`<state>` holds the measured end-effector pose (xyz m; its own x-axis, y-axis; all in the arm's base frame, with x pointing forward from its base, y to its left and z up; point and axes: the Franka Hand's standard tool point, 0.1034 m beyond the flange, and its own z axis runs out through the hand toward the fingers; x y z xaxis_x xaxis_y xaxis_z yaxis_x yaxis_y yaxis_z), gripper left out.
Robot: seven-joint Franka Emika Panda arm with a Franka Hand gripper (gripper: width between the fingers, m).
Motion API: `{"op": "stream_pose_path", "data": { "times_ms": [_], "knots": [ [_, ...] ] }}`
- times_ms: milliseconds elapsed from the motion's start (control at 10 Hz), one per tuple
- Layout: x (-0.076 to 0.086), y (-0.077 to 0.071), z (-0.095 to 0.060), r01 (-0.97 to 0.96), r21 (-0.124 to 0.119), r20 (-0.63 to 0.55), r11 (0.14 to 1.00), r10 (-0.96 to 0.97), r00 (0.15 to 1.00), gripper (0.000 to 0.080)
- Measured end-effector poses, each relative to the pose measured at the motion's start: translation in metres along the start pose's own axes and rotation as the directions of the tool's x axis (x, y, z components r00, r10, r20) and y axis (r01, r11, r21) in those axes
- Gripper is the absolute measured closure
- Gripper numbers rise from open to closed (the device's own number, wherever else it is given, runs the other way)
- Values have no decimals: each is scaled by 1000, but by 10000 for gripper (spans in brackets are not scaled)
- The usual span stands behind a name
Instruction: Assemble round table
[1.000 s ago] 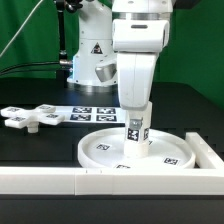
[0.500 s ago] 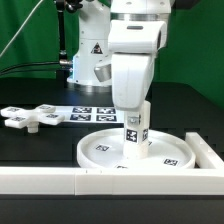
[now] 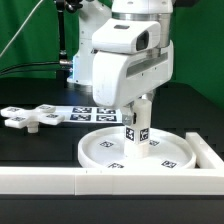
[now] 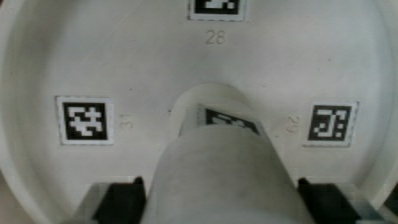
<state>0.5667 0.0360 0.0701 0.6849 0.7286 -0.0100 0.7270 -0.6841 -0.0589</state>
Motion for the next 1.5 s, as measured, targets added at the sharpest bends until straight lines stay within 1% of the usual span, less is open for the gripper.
{"op": "stream_pose_path", "data": {
  "times_ms": [100,200,300,400,500,600,800,900,1500],
  "knots": [
    [0,0,0,-71,0,0,997,71,997,393],
    [0,0,0,-98,-2,1,995,98,995,392],
    [-1,0,0,-87,-2,1,996,87,996,232],
    [0,0,0,-88,-2,1,996,88,996,232],
    [0,0,-4,-87,-5,-3,996,87,996,167],
    [-3,-1,-8,-89,-7,-5,996,89,996,154],
    [-7,-1,-6,-93,-8,-5,996,93,996,151],
    [-7,0,-6,-95,-12,-10,995,95,995,151],
    [-5,-1,-6,-96,-12,-11,995,96,995,151]
  ]
}}
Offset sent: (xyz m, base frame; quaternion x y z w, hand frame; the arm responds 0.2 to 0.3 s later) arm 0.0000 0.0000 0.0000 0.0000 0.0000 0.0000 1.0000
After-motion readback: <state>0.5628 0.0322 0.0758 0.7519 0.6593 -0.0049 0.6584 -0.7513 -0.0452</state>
